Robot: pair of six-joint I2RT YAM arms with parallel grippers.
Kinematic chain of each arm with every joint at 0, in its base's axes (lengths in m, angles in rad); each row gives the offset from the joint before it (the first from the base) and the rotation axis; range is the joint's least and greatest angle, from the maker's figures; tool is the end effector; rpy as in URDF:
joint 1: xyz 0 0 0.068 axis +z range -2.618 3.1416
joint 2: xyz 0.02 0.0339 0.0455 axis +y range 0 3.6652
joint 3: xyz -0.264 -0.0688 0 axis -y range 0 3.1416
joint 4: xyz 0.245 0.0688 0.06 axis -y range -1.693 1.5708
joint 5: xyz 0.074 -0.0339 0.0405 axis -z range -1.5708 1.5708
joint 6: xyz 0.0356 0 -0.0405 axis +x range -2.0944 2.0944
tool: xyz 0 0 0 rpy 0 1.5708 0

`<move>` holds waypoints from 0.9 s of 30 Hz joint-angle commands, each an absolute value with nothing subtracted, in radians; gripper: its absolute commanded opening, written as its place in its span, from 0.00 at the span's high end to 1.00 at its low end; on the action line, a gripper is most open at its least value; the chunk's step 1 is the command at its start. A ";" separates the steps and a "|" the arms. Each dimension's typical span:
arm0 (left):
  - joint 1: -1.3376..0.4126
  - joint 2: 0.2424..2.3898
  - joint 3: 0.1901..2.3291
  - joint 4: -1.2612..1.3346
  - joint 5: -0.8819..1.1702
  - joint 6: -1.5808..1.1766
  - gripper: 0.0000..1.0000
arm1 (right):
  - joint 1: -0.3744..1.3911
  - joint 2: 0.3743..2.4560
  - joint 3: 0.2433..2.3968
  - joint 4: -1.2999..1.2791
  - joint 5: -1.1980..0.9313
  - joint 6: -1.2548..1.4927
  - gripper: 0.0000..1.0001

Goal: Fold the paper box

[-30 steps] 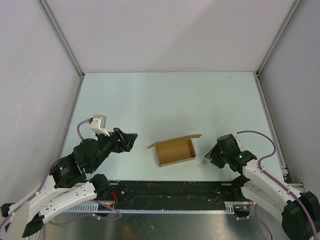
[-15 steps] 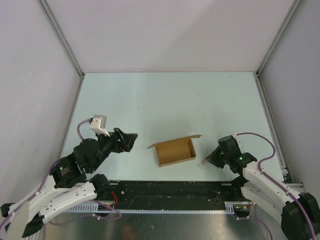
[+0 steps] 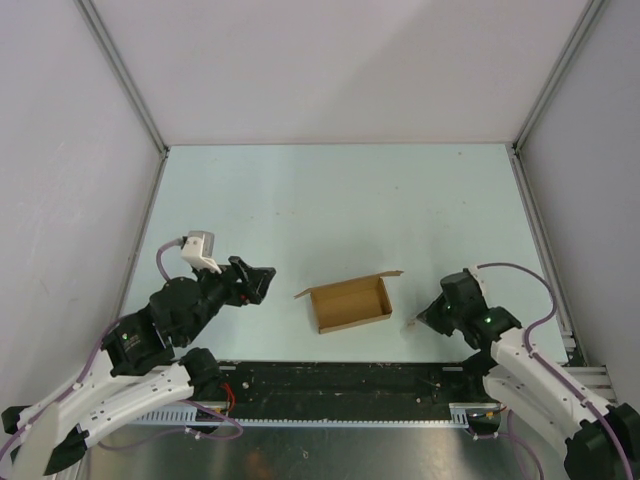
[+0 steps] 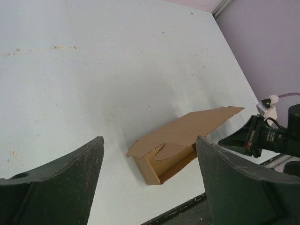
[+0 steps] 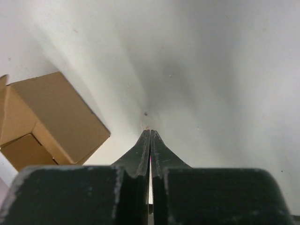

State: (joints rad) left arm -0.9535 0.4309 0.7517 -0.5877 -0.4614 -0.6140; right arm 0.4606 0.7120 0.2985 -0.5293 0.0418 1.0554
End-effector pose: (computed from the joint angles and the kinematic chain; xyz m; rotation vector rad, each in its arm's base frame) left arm 0.0684 -0.0690 0.3300 -0.0142 1.8635 -0.6832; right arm 0.1198 0.0578 0.1538 0.7804 2.4857 0.5421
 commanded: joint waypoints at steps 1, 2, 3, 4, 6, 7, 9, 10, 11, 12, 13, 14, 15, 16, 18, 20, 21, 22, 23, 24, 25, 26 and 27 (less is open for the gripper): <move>-0.959 0.430 0.752 -0.575 -0.477 -0.630 0.16 | 0.462 0.643 0.411 -0.606 0.101 0.970 1.00; -0.959 0.430 0.753 -0.574 -0.479 -0.627 0.15 | 0.468 0.625 0.423 -0.610 0.095 0.954 1.00; -0.960 0.430 0.755 -0.574 -0.483 -0.626 0.16 | 0.474 0.609 0.434 -0.618 0.092 0.942 1.00; -0.959 0.430 0.756 -0.575 -0.485 -0.626 0.16 | 0.479 0.570 0.455 -0.620 0.087 0.922 1.00; -0.960 0.436 0.761 -0.575 -0.491 -0.624 0.16 | 0.512 0.528 0.474 -0.615 0.090 0.910 1.00; -0.959 0.437 0.761 -0.574 -0.492 -0.624 0.15 | 0.529 0.475 0.482 -0.609 0.101 0.911 1.00; -0.960 0.437 0.764 -0.575 -0.495 -0.629 0.16 | 0.570 0.430 0.485 -0.568 0.106 0.917 1.00; -0.960 0.437 0.764 -0.575 -0.500 -0.629 0.16 | 0.586 0.411 0.485 -0.555 0.127 0.928 1.00; -0.960 0.437 0.762 -0.574 -0.500 -0.630 0.16 | 0.603 0.394 0.483 -0.542 0.138 0.942 1.00; -0.959 0.437 0.762 -0.575 -0.502 -0.629 0.16 | 0.626 0.393 0.483 -0.511 0.152 0.948 1.00; -0.959 0.437 0.762 -0.574 -0.503 -0.630 0.16 | 0.670 0.396 0.483 -0.494 0.196 0.956 1.00; -0.959 0.437 0.761 -0.574 -0.503 -0.632 0.16 | 0.699 0.416 0.482 -0.476 0.215 0.968 1.00; -0.960 0.439 0.761 -0.574 -0.503 -0.630 0.15 | 0.725 0.428 0.477 -0.430 0.234 0.983 1.00; -0.960 0.439 0.761 -0.575 -0.502 -0.630 0.15 | 0.785 0.448 0.474 -0.407 0.279 0.992 1.00; -0.959 0.440 0.761 -0.575 -0.502 -0.630 0.15 | 0.840 0.511 0.472 -0.344 0.331 1.023 1.00; -0.960 0.439 0.762 -0.575 -0.500 -0.629 0.15 | 0.917 0.552 0.472 -0.299 0.402 1.041 1.00; -0.960 0.437 0.762 -0.574 -0.500 -0.629 0.15 | 0.943 0.595 0.474 -0.261 0.450 1.054 1.00; -0.960 0.434 0.762 -0.575 -0.500 -0.626 0.15 | 0.965 0.613 0.472 -0.243 0.474 1.071 1.00; -0.960 0.433 0.762 -0.575 -0.500 -0.623 0.15 | 1.000 0.635 0.472 -0.224 0.495 1.080 1.00; -0.960 0.430 0.762 -0.575 -0.500 -0.621 0.15 | 1.015 0.667 0.471 -0.197 0.538 1.089 1.00; -0.959 0.428 0.762 -0.575 -0.500 -0.620 0.15 | 1.028 0.682 0.472 -0.183 0.560 1.107 1.00; -0.960 0.422 0.761 -0.575 -0.500 -0.618 0.15 | 1.058 0.695 0.471 -0.173 0.581 1.118 1.00; -0.959 0.422 0.759 -0.575 -0.500 -0.618 0.15 | 1.069 0.706 0.469 -0.160 0.627 1.130 1.00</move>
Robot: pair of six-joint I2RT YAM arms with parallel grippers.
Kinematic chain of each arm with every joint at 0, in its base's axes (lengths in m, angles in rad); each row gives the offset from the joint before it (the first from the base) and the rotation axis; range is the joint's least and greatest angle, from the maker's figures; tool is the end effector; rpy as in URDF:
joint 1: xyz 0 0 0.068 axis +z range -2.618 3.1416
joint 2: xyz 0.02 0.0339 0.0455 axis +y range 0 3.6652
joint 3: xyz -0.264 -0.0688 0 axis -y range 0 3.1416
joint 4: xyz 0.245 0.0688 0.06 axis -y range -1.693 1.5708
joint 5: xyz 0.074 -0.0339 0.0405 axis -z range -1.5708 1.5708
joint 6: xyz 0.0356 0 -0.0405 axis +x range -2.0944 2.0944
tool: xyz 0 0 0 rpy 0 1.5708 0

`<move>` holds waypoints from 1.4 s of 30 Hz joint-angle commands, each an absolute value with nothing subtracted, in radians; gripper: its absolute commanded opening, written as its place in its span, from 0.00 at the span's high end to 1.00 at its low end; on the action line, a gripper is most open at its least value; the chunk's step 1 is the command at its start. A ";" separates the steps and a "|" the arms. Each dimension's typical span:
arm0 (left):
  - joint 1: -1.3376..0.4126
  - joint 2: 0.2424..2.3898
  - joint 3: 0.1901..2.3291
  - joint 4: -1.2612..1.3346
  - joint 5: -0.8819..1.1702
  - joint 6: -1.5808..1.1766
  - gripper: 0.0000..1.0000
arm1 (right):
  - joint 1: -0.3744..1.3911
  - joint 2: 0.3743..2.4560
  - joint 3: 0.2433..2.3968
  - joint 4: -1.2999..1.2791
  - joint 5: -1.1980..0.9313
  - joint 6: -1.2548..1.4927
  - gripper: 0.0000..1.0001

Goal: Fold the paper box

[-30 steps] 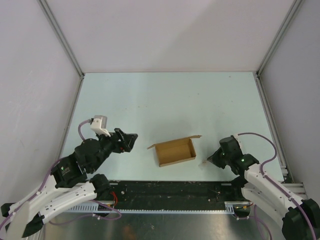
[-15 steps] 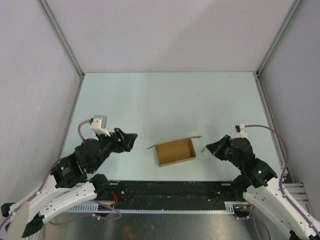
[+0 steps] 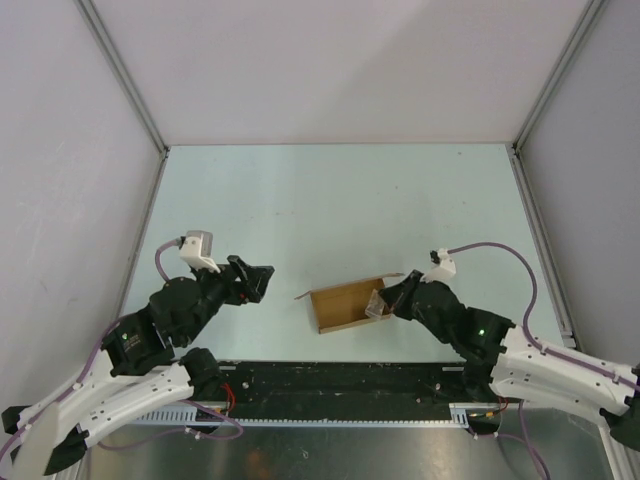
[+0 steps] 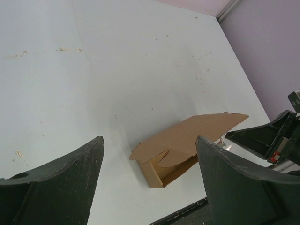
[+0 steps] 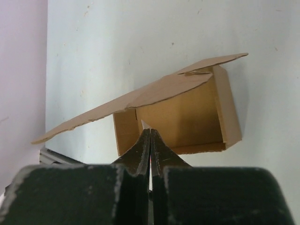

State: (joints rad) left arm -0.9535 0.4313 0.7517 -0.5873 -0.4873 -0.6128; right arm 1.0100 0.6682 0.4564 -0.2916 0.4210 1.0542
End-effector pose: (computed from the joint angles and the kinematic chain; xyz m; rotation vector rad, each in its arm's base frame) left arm 0.0689 -0.0683 0.3302 -0.0319 1.8563 -0.6609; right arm 0.0965 0.1262 0.2329 0.3145 2.1139 0.8431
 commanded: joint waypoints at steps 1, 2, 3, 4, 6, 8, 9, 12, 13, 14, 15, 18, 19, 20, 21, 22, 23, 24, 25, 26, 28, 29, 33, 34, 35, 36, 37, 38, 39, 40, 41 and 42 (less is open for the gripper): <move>-0.959 0.420 0.759 -0.575 -0.499 -0.617 0.15 | 1.081 0.724 0.469 -0.156 0.646 1.146 1.00; -0.960 0.419 0.758 -0.577 -0.497 -0.617 0.15 | 1.091 0.733 0.465 -0.149 0.661 1.164 1.00; -0.960 0.419 0.756 -0.575 -0.497 -0.617 0.15 | 1.107 0.742 0.463 -0.140 0.690 1.176 1.00; -0.960 0.419 0.756 -0.578 -0.497 -0.618 0.15 | 1.115 0.756 0.459 -0.137 0.704 1.192 1.00; -0.960 0.417 0.753 -0.574 -0.497 -0.620 0.15 | 1.132 0.770 0.437 -0.098 0.732 1.229 0.95; -0.960 0.419 0.749 -0.574 -0.499 -0.624 0.15 | 1.138 0.793 0.404 -0.052 0.738 1.253 0.58; -0.960 0.420 0.747 -0.574 -0.500 -0.626 0.15 | 1.137 0.798 0.396 -0.023 0.733 1.259 0.49; -0.960 0.425 0.747 -0.575 -0.502 -0.627 0.15 | 1.141 0.787 0.393 -0.032 0.739 1.261 0.39; -0.960 0.423 0.746 -0.574 -0.502 -0.626 0.15 | 1.146 0.776 0.393 -0.047 0.744 1.262 0.38; -0.960 0.423 0.744 -0.574 -0.503 -0.624 0.15 | 1.146 0.737 0.393 -0.081 0.747 1.259 0.38; -0.960 0.423 0.742 -0.575 -0.505 -0.626 0.15 | 1.149 0.714 0.393 -0.104 0.756 1.259 0.39; -0.960 0.420 0.739 -0.574 -0.512 -0.629 0.15 | 1.149 0.594 0.396 -0.236 0.765 1.267 0.45; -0.960 0.423 0.738 -0.575 -0.514 -0.630 0.15 | 1.150 0.557 0.400 -0.277 0.762 1.278 0.47; -0.960 0.425 0.738 -0.574 -0.517 -0.632 0.15 | 1.150 0.528 0.403 -0.366 0.762 1.282 0.50; -0.960 0.428 0.738 -0.575 -0.520 -0.632 0.15 | 1.152 0.470 0.410 -0.411 0.761 1.287 0.51; -0.959 0.433 0.739 -0.574 -0.522 -0.635 0.15 | 1.155 0.444 0.425 -0.461 0.761 1.308 0.51; -0.959 0.442 0.741 -0.575 -0.528 -0.637 0.14 | 1.157 0.424 0.436 -0.554 0.761 1.316 0.51; -0.960 0.451 0.742 -0.575 -0.529 -0.640 0.14 | 1.155 0.387 0.446 -0.596 0.768 1.319 0.51; -0.959 0.460 0.747 -0.575 -0.531 -0.643 0.13 | 1.157 0.374 0.472 -0.629 0.775 1.316 0.51; -0.960 0.481 0.750 -0.575 -0.532 -0.646 0.12 | 1.154 0.365 0.485 -0.687 0.796 1.306 0.52; -0.957 0.508 0.758 -0.575 -0.532 -0.661 0.12 | 1.149 0.371 0.521 -0.727 0.827 1.252 0.53; -0.959 0.540 0.764 -0.577 -0.532 -0.664 0.12 | 1.138 0.385 0.566 -0.744 0.854 1.221 0.53; -0.951 0.621 0.791 -0.592 -0.514 -0.684 0.12 | 1.033 0.543 0.719 -0.747 0.842 1.030 0.56; -0.947 0.632 0.804 -0.600 -0.511 -0.689 0.14 | 0.997 0.619 0.750 -0.746 0.819 0.982 0.57; -0.945 0.641 0.810 -0.623 -0.511 -0.696 0.16 | 0.953 0.661 0.815 -0.742 0.746 0.885 0.59; -0.939 0.653 0.816 -0.632 -0.509 -0.709 0.19 | 0.837 0.693 0.837 -0.735 0.691 0.835 0.60; -0.936 0.653 0.818 -0.643 -0.509 -0.715 0.25 | 0.772 0.721 0.857 -0.697 0.620 0.781 0.63; -0.931 0.652 0.818 -0.664 -0.509 -0.719 0.28 | 0.690 0.777 0.871 -0.678 0.441 0.722 0.64; -0.916 0.646 0.818 -0.676 -0.509 -0.732 0.32 | 0.537 0.801 0.893 -0.664 0.343 0.654 0.69; -0.908 0.643 0.816 -0.687 -0.497 -0.732 0.40 | 0.450 0.831 0.897 -0.631 0.240 0.616 0.71; -0.881 0.640 0.813 -0.702 -0.486 -0.732 0.45 | 0.377 0.895 0.905 -0.623 0.025 0.588 0.73; -0.862 0.640 0.813 -0.709 -0.470 -0.724 0.50 | 0.317 0.935 0.928 -0.621 -0.059 0.547 0.83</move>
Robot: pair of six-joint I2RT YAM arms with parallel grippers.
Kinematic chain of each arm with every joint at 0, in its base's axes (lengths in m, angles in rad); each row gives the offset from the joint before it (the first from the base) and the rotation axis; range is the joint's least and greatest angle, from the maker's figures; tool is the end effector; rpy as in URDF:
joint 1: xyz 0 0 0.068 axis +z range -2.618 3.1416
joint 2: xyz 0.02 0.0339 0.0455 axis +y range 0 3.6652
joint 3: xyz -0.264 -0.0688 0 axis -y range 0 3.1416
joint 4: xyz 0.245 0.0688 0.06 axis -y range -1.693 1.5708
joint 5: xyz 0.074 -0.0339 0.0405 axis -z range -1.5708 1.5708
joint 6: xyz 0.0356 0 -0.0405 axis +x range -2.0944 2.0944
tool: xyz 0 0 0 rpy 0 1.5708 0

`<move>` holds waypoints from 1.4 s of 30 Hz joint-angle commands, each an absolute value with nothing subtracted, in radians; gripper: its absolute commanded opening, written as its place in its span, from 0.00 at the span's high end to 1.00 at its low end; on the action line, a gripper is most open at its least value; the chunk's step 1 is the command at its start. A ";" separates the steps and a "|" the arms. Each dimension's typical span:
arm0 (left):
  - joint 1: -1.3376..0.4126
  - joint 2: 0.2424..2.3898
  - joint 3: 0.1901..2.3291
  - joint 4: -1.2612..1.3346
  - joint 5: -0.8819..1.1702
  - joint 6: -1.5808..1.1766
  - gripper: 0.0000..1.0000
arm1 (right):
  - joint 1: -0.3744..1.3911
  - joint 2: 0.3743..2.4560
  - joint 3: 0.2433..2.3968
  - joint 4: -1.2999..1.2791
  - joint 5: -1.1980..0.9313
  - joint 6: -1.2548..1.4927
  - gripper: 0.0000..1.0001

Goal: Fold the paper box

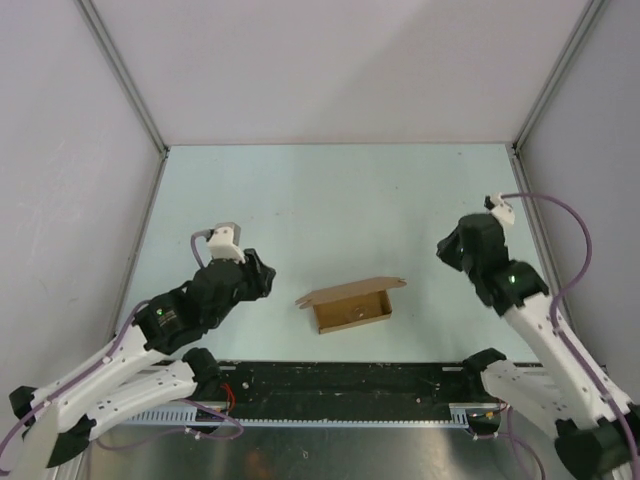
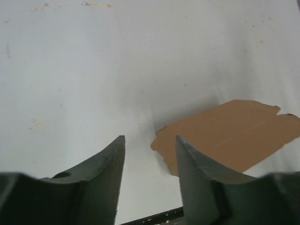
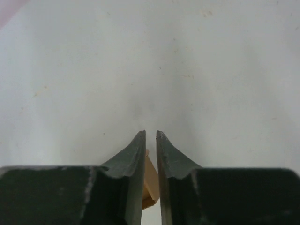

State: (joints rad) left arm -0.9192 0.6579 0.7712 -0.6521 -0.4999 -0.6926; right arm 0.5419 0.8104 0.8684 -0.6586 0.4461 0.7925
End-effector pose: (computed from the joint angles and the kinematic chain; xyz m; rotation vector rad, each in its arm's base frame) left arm 0.0973 -0.0994 0.3082 -0.0632 2.0709 -0.4767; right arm 0.1507 0.0728 0.3189 0.5131 2.0584 0.3117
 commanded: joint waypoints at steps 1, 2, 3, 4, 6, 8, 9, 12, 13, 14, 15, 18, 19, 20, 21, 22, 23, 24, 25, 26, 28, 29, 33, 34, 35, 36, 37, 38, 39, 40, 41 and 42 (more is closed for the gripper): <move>-0.842 0.646 0.808 -0.716 -0.422 -0.718 0.61 | 0.225 0.968 0.937 -0.621 -0.125 0.523 0.86; -0.806 0.652 0.807 -0.718 -0.393 -0.710 0.69 | 0.201 1.047 0.952 -0.626 -0.214 0.503 0.88; -0.792 0.660 0.804 -0.718 -0.365 -0.698 0.78 | 0.189 1.081 0.986 -0.640 -0.236 0.464 0.91; -0.784 0.679 0.795 -0.719 -0.332 -0.696 0.95 | 0.186 1.112 1.006 -0.662 -0.254 0.445 0.92; -0.782 0.707 0.779 -0.718 -0.313 -0.696 1.00 | 0.193 1.198 1.029 -0.676 -0.296 0.420 0.95; -0.782 0.755 0.762 -0.713 -0.292 -0.695 1.00 | 0.204 1.235 1.045 -0.677 -0.308 0.405 0.97; -0.782 0.767 0.759 -0.715 -0.284 -0.690 1.00 | 0.207 1.262 1.046 -0.672 -0.308 0.399 0.98; -0.782 0.810 0.752 -0.703 -0.272 -0.674 1.00 | 0.235 1.328 1.069 -0.702 -0.293 0.362 1.00; -0.782 0.819 0.750 -0.700 -0.268 -0.669 1.00 | 0.248 1.344 1.077 -0.733 -0.272 0.351 1.00; -0.782 0.834 0.750 -0.696 -0.268 -0.661 1.00 | 0.280 1.359 1.087 -0.745 -0.256 0.335 1.00; -0.782 0.841 0.746 -0.695 -0.265 -0.658 1.00 | 0.294 1.373 1.089 -0.762 -0.247 0.325 1.00; -0.782 0.861 0.733 -0.686 -0.252 -0.650 1.00 | 0.336 1.413 1.094 -0.784 -0.210 0.310 1.00; -0.781 0.867 0.730 -0.681 -0.245 -0.647 1.00 | 0.344 1.430 1.095 -0.787 -0.204 0.305 1.00; -0.782 0.871 0.727 -0.678 -0.244 -0.649 1.00 | 0.348 1.437 1.095 -0.791 -0.201 0.292 1.00; -0.782 0.879 0.720 -0.677 -0.239 -0.646 1.00 | 0.357 1.448 1.097 -0.802 -0.199 0.282 1.00; -0.782 0.885 0.716 -0.669 -0.236 -0.646 1.00 | 0.360 1.468 1.100 -0.811 -0.178 0.276 1.00; -0.782 0.887 0.713 -0.664 -0.233 -0.644 1.00 | 0.364 1.479 1.103 -0.821 -0.164 0.272 1.00; -0.781 0.894 0.707 -0.658 -0.230 -0.643 1.00 | 0.368 1.489 1.107 -0.834 -0.155 0.261 1.00; -0.782 0.899 0.706 -0.654 -0.226 -0.641 1.00 | 0.371 1.496 1.109 -0.841 -0.146 0.253 1.00; -0.782 0.907 0.704 -0.650 -0.224 -0.637 1.00 | 0.376 1.505 1.111 -0.845 -0.144 0.249 1.00; -0.782 0.932 0.700 -0.641 -0.209 -0.629 1.00 | 0.388 1.514 1.112 -0.853 -0.147 0.235 1.00; -0.782 0.940 0.699 -0.638 -0.204 -0.621 1.00 | 0.390 1.520 1.112 -0.857 -0.144 0.232 1.00; -0.782 0.974 0.703 -0.620 -0.193 -0.607 1.00 | 0.400 1.540 1.115 -0.859 -0.147 0.221 1.00; -0.782 0.979 0.704 -0.618 -0.192 -0.607 1.00 | 0.402 1.543 1.117 -0.858 -0.164 0.213 1.00; -0.782 0.988 0.706 -0.615 -0.192 -0.601 1.00 | 0.406 1.546 1.120 -0.856 -0.170 0.209 1.00; -0.782 0.994 0.709 -0.611 -0.190 -0.597 1.00 | 0.410 1.554 1.123 -0.857 -0.166 0.206 1.00; -0.782 1.000 0.712 -0.611 -0.190 -0.595 1.00 | 0.410 1.560 1.126 -0.859 -0.161 0.203 1.00; -0.781 1.014 0.713 -0.611 -0.192 -0.591 1.00 | 0.410 1.565 1.132 -0.861 -0.158 0.199 1.00; -0.782 1.020 0.715 -0.609 -0.192 -0.589 1.00 | 0.410 1.571 1.134 -0.862 -0.158 0.198 1.00; -0.782 1.029 0.715 -0.607 -0.193 -0.586 1.00 | 0.413 1.572 1.137 -0.862 -0.160 0.198 1.00; -0.782 1.034 0.713 -0.606 -0.192 -0.581 1.00 | 0.413 1.574 1.140 -0.862 -0.160 0.195 1.00; -0.782 1.049 0.710 -0.603 -0.184 -0.581 1.00 | 0.414 1.575 1.140 -0.862 -0.160 0.193 1.00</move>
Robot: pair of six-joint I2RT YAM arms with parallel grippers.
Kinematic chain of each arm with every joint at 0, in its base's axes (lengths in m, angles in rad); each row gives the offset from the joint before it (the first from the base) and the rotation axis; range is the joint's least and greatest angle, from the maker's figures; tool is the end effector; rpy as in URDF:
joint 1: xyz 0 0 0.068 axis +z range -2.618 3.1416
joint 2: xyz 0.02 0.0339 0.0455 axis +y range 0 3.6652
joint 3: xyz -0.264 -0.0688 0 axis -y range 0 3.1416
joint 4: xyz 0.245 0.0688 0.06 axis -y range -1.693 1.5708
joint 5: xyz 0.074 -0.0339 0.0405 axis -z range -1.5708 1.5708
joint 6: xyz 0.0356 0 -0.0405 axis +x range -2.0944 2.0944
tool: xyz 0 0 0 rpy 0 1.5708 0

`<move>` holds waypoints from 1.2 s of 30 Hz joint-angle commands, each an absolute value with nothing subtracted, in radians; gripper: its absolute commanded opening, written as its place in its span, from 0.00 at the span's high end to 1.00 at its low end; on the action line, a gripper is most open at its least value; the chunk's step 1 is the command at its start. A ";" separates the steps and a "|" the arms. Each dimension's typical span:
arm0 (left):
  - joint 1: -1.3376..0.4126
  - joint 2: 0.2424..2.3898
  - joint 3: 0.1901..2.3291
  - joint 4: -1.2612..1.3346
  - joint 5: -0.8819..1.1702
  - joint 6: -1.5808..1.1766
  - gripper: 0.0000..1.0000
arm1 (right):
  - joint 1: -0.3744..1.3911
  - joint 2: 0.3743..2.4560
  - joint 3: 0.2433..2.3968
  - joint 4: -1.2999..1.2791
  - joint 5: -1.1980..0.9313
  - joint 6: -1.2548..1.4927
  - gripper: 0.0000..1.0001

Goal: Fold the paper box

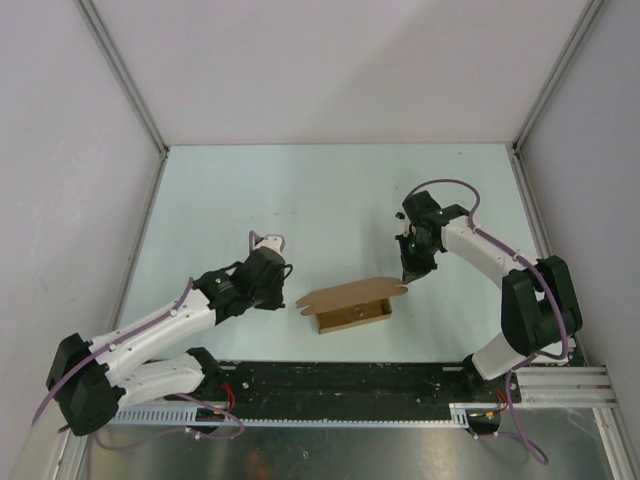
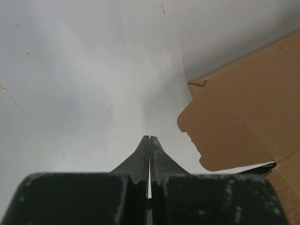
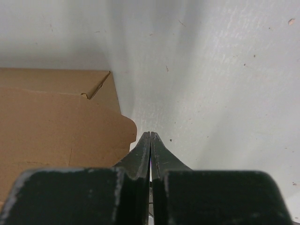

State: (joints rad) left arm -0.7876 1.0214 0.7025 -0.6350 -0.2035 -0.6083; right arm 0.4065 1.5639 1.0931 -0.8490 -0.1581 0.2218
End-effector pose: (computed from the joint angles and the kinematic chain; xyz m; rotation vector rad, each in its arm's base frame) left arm 0.1438 -0.1342 0.2300 0.1442 2.5214 -0.3194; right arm 0.2649 0.1202 0.2141 -0.2997 2.9179 0.3353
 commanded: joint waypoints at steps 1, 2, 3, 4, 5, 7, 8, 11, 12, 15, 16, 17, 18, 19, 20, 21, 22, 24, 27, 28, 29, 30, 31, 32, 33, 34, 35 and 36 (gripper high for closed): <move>-0.781 1.055 0.709 -0.603 -0.181 -0.578 1.00 | 0.416 1.575 1.141 -0.862 -0.160 0.192 1.00; -0.782 1.061 0.709 -0.600 -0.170 -0.574 1.00 | 0.417 1.575 1.143 -0.862 -0.160 0.190 1.00; -0.782 1.075 0.706 -0.594 -0.151 -0.571 1.00 | 0.419 1.574 1.143 -0.864 -0.158 0.190 1.00; -0.782 1.080 0.704 -0.589 -0.135 -0.566 1.00 | 0.419 1.574 1.144 -0.865 -0.156 0.187 1.00; -0.782 1.084 0.703 -0.588 -0.124 -0.563 1.00 | 0.422 1.572 1.144 -0.864 -0.155 0.189 1.00; -0.782 1.094 0.695 -0.578 -0.089 -0.557 1.00 | 0.426 1.574 1.144 -0.865 -0.153 0.186 1.00; -0.782 1.095 0.693 -0.577 -0.078 -0.555 1.00 | 0.428 1.575 1.144 -0.864 -0.155 0.186 1.00; -0.782 1.106 0.684 -0.565 -0.032 -0.560 1.00 | 0.437 1.578 1.143 -0.865 -0.158 0.183 1.00; -0.784 1.109 0.680 -0.555 -0.026 -0.560 1.00 | 0.437 1.578 1.144 -0.864 -0.160 0.181 1.00; -0.784 1.112 0.673 -0.545 -0.018 -0.568 1.00 | 0.445 1.578 1.144 -0.862 -0.170 0.181 1.00; -0.784 1.115 0.673 -0.542 -0.014 -0.571 1.00 | 0.452 1.578 1.144 -0.862 -0.172 0.183 1.00; -0.784 1.118 0.675 -0.532 -0.012 -0.572 1.00 | 0.456 1.578 1.144 -0.861 -0.176 0.181 1.00; -0.784 1.121 0.675 -0.531 -0.011 -0.572 1.00 | 0.457 1.578 1.144 -0.861 -0.179 0.181 1.00; -0.784 1.130 0.676 -0.528 -0.008 -0.572 1.00 | 0.462 1.578 1.144 -0.861 -0.179 0.179 1.00; -0.784 1.137 0.683 -0.522 -0.008 -0.572 1.00 | 0.466 1.580 1.144 -0.861 -0.184 0.179 1.00; -0.784 1.144 0.686 -0.519 -0.008 -0.568 1.00 | 0.468 1.580 1.144 -0.859 -0.187 0.181 1.00; -0.784 1.150 0.690 -0.514 -0.008 -0.565 1.00 | 0.472 1.580 1.144 -0.861 -0.189 0.181 1.00; -0.785 1.170 0.707 -0.509 -0.008 -0.557 1.00 | 0.479 1.582 1.144 -0.861 -0.192 0.183 1.00; -0.788 1.193 0.724 -0.503 -0.008 -0.552 1.00 | 0.492 1.582 1.144 -0.858 -0.198 0.186 1.00; -0.792 1.198 0.729 -0.502 -0.008 -0.551 1.00 | 0.497 1.582 1.144 -0.859 -0.198 0.187 1.00; -0.793 1.203 0.735 -0.500 -0.008 -0.552 1.00 | 0.503 1.582 1.144 -0.859 -0.201 0.187 1.00; -0.796 1.209 0.738 -0.499 -0.008 -0.552 1.00 | 0.508 1.582 1.144 -0.859 -0.201 0.187 1.00; -0.799 1.212 0.741 -0.496 -0.008 -0.551 1.00 | 0.506 1.580 1.144 -0.861 -0.201 0.190 1.00; -0.801 1.215 0.745 -0.495 -0.008 -0.551 1.00 | 0.509 1.580 1.144 -0.861 -0.201 0.192 1.00; -0.805 1.215 0.749 -0.495 0.015 -0.552 1.00 | 0.514 1.578 1.144 -0.859 -0.201 0.192 1.00; -0.805 1.215 0.752 -0.497 0.017 -0.551 1.00 | 0.517 1.575 1.144 -0.862 -0.202 0.193 1.00; -0.807 1.213 0.759 -0.497 0.015 -0.552 1.00 | 0.520 1.575 1.144 -0.862 -0.207 0.195 1.00; -0.808 1.210 0.762 -0.495 0.018 -0.551 1.00 | 0.526 1.574 1.144 -0.862 -0.210 0.193 1.00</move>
State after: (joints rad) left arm -0.7990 1.2152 0.7090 -0.5331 -0.0132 -0.5671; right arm 0.5091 1.5784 1.1076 -0.8558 -0.1818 0.1974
